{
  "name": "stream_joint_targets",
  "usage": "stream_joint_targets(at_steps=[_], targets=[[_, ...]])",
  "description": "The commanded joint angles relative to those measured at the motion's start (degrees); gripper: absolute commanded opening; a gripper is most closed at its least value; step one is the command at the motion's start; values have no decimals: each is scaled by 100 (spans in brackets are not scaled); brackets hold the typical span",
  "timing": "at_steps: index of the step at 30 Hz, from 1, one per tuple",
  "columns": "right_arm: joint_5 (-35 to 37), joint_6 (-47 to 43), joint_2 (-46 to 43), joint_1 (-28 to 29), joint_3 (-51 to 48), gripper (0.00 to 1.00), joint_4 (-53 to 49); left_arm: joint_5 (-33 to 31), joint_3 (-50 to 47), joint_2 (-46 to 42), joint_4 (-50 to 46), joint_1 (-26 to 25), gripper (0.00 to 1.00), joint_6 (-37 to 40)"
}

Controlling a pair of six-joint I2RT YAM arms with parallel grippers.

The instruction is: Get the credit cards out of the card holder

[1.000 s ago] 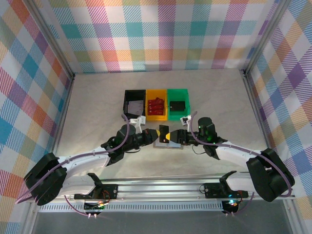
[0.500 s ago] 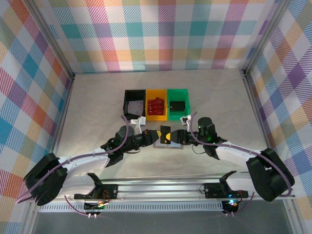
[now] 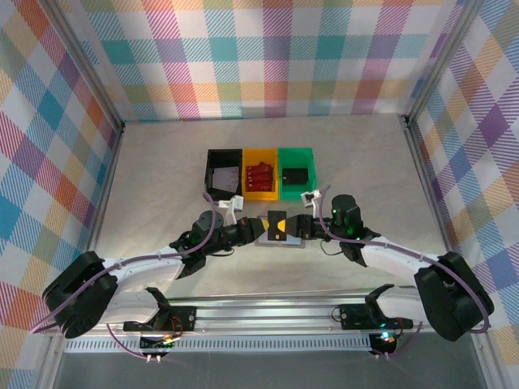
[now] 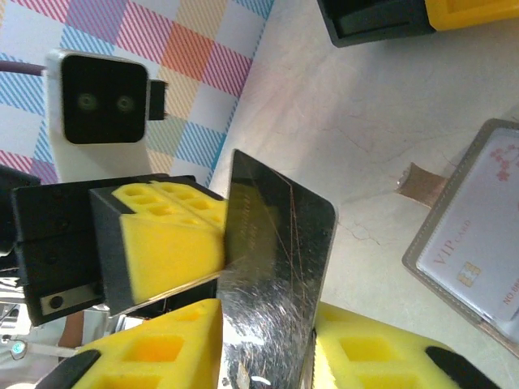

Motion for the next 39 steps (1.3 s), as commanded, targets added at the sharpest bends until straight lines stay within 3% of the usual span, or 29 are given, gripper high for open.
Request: stream_joint_targets(at_steps=[1,5,11,15,16,18,20,23,30,39], targets=[[-128,-164,-184,39,-52,27,34,113,-78,65,343,-21,0,-8],[-141,-181,-229,39,-50,23,-13,162,-79,173,461,-20,0,-34],[-92,-242,-265,39,-13,1,-227,197,-8,198,367,-19,0,17],[6,-260,-307,39,31,0,-402,181,129,73,64,-20,0,112],[29,-252,-315,39,31,0,-425,145,152,16,-16,-20,2,124],[164,-211,-415,35,35,0,-524,93,154,-117,-94,-20,31,124],[339,-152,-567,30,37,0,-611,66,147,-268,-159,-20,50,135],[740,44,-924,6,-6,0,-753,2,64,-475,-129,-19,66,69],[1944,917,-2025,-22,-250,0,-592,-219,-240,-455,585,-176,73,-311],[2889,2338,-2409,-7,-526,0,46,-591,86,400,1837,-654,73,-637]])
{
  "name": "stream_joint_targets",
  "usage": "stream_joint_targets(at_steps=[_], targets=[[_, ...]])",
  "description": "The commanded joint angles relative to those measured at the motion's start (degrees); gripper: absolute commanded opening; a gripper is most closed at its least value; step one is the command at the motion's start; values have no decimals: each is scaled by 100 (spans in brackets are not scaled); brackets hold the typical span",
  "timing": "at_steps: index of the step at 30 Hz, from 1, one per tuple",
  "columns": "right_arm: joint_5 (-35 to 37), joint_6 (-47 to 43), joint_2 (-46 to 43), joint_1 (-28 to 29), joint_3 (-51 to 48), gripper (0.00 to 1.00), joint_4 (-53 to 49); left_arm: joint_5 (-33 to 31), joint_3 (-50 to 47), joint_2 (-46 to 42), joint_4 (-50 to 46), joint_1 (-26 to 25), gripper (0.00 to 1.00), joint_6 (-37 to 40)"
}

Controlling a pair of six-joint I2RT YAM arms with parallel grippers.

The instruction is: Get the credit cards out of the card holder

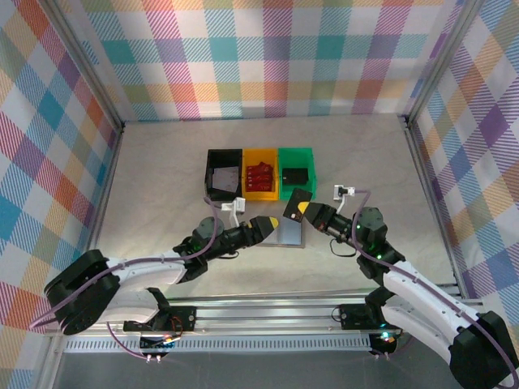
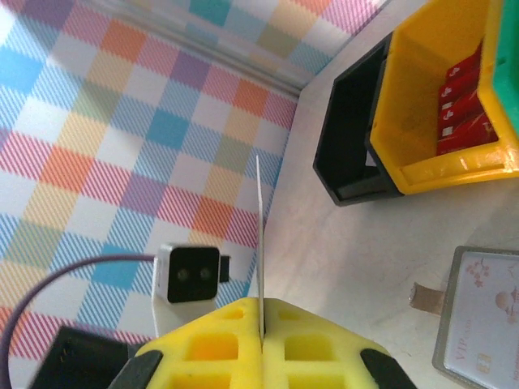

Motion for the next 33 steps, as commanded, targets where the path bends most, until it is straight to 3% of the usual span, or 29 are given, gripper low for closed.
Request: stream_joint_targets(at_steps=[1,16,26,33], targets=[[565,819,-70,6,-129,0,467,-261,278,314,995,-205,72,-164],[1367,1126,-329,377,-277,0,363,-756,861,1754,2787,-573,66,-631],[1601,1028,-383,559,-402,0,448,-894,1123,1998,2975,-573,51,-718],[1705,1088,-314,647,-525,0,793,-931,1212,2105,3052,-604,46,-878]])
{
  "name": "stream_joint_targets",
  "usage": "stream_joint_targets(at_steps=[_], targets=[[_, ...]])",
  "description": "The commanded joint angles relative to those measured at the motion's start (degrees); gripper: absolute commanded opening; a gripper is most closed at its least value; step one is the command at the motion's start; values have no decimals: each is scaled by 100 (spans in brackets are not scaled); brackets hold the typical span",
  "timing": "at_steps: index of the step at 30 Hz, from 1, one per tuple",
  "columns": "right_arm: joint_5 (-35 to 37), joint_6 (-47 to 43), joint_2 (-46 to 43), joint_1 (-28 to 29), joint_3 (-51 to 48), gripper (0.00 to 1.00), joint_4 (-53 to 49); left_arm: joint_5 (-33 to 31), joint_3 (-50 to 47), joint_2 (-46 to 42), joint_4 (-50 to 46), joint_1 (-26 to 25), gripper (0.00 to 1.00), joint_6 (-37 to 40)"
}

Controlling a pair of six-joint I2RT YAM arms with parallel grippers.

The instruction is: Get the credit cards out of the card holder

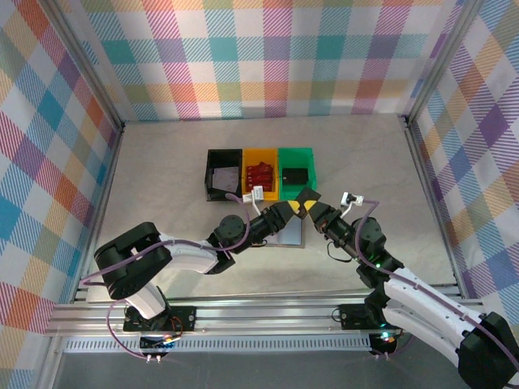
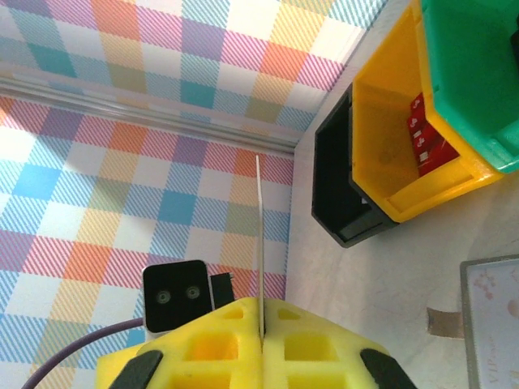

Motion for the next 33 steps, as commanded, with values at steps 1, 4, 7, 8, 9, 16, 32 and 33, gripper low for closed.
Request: stream_joint_targets(at_steps=[1,4,7,8,9,16,32,33], targets=[[167,26,25,64,-123,0,433,-77,187,81,433,-109,46,-89],[273,77,78,98,-169,0,679,-86,223,81,436,-141,46,-122],[398,67,112,151,-186,0,751,-103,249,90,442,-162,46,-175],[469,85,114,167,-197,0,752,-103,262,88,453,-167,46,-177],[532,113,105,170,-203,0,760,-103,275,98,446,-172,45,-186],[742,253,185,205,-123,0,711,-137,320,150,459,-242,41,-231],[970,457,151,299,-31,0,218,-200,311,142,456,-268,19,-212],[970,457,138,297,-26,0,188,-200,306,149,460,-268,18,-212]])
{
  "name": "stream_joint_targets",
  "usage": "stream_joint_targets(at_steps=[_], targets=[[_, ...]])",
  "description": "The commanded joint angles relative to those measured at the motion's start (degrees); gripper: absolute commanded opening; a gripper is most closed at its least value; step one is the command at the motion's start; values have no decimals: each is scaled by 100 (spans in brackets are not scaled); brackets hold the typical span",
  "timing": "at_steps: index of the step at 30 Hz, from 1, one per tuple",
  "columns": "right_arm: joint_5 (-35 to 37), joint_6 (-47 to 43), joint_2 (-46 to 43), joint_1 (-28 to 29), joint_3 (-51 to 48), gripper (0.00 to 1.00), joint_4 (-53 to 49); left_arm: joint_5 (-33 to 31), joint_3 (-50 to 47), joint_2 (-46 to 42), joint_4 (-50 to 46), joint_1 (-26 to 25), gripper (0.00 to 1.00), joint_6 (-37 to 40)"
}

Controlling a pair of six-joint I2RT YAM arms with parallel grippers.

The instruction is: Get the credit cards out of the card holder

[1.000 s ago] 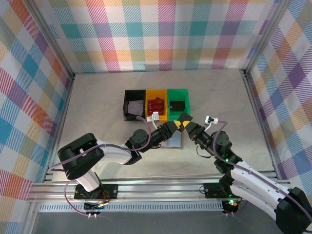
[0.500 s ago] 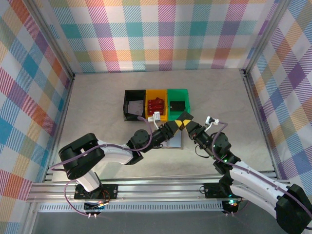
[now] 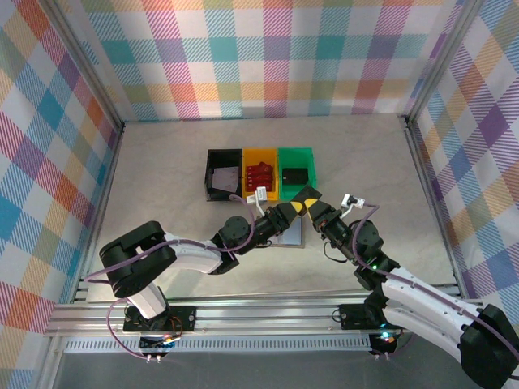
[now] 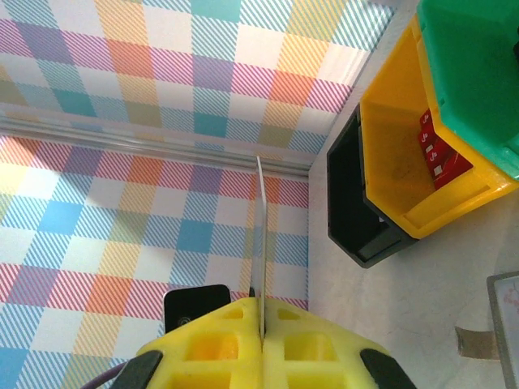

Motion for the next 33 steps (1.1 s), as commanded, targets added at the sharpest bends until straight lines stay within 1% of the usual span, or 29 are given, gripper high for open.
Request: stream_joint_targets(at_steps=[1,2,4,9,11,12,14,18,20,21,23,27,28,29,31,33], targets=[[196,11,-43,23,104,0,-330,28,143,-6,429,-107,16,41],[184,10,-55,19,122,0,-401,14,134,5,433,-107,13,34],[177,-16,-80,21,167,0,-529,19,127,5,425,-107,0,41],[159,-55,-185,24,251,0,-899,-51,73,-4,425,-104,0,51],[165,-82,-245,20,293,4,-1111,-48,61,-4,420,-90,0,50],[195,-67,-293,24,277,8,-1191,-56,52,0,416,-81,0,41],[280,-7,-406,24,255,19,-1385,-61,46,13,416,-72,0,24],[409,-101,-672,24,254,29,-1769,-42,37,31,407,-11,0,-18],[476,-147,-793,16,262,35,-1962,7,33,48,397,38,0,-53],[529,-149,-886,14,287,42,-2199,41,36,55,396,74,0,-77],[638,-180,-1029,7,281,50,-2458,144,16,58,348,154,0,-94],[798,-274,-1363,-46,268,72,-2971,287,-159,33,251,377,0,-204],[798,-371,-1419,-70,318,78,-3118,360,-182,-5,155,427,0,-205],[807,-476,-1449,-93,376,82,-3278,418,-178,-61,-40,482,0,-190],[771,-729,-1444,-157,494,92,-3641,542,-120,-289,-669,566,0,0],[669,-892,-1397,-249,565,100,-3835,579,-35,-560,-1476,609,0,202]])
